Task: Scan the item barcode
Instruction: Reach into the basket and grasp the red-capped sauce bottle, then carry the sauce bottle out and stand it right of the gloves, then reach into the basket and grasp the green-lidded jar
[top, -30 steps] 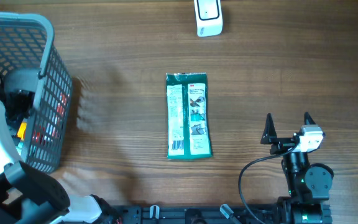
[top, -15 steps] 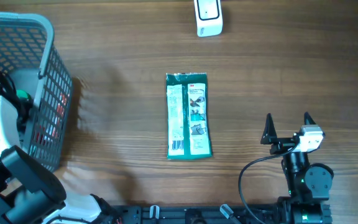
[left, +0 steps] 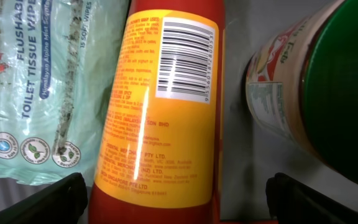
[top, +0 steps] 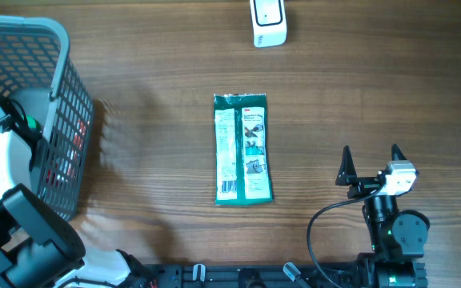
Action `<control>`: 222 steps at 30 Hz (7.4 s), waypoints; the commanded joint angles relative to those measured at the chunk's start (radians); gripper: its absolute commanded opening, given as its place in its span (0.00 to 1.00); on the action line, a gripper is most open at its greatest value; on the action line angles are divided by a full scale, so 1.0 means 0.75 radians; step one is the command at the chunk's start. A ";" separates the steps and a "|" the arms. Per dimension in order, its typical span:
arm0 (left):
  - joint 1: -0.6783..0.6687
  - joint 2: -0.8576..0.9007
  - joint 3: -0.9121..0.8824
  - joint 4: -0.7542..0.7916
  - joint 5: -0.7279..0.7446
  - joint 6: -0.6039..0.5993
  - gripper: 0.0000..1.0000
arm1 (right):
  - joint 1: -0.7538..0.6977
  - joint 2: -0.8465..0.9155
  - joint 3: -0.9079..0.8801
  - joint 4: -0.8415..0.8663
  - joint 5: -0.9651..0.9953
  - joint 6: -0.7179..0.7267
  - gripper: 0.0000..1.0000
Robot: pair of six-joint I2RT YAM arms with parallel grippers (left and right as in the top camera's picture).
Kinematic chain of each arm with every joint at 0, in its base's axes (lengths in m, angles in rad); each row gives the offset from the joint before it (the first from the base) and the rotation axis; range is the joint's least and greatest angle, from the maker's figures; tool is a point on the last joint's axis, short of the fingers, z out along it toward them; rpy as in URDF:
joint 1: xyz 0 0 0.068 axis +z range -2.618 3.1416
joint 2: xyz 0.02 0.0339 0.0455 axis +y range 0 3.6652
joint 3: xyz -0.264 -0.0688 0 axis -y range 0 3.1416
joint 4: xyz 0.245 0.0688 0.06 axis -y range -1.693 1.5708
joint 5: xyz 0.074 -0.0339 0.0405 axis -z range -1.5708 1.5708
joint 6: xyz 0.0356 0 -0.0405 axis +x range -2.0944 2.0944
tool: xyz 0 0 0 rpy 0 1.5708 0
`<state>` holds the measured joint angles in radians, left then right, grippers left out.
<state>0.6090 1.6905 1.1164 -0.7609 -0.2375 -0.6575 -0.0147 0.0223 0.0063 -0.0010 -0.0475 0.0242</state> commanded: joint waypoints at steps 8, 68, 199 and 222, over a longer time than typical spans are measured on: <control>0.006 0.018 -0.126 0.113 0.023 -0.053 0.96 | 0.007 0.002 -0.001 0.003 0.003 -0.013 1.00; -0.915 -1.083 0.023 0.166 0.848 -0.175 0.63 | 0.007 0.002 -0.001 0.003 0.004 -0.013 1.00; 0.022 -0.040 0.120 0.451 0.167 0.774 1.00 | 0.007 0.002 -0.001 0.003 0.004 -0.013 1.00; 0.022 0.020 0.166 0.355 0.185 0.867 0.60 | 0.007 0.002 -0.001 0.003 0.003 -0.013 1.00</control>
<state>0.6292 1.7821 1.2011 -0.4953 -0.0433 -0.0116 -0.0147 0.0223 0.0063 -0.0010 -0.0479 0.0242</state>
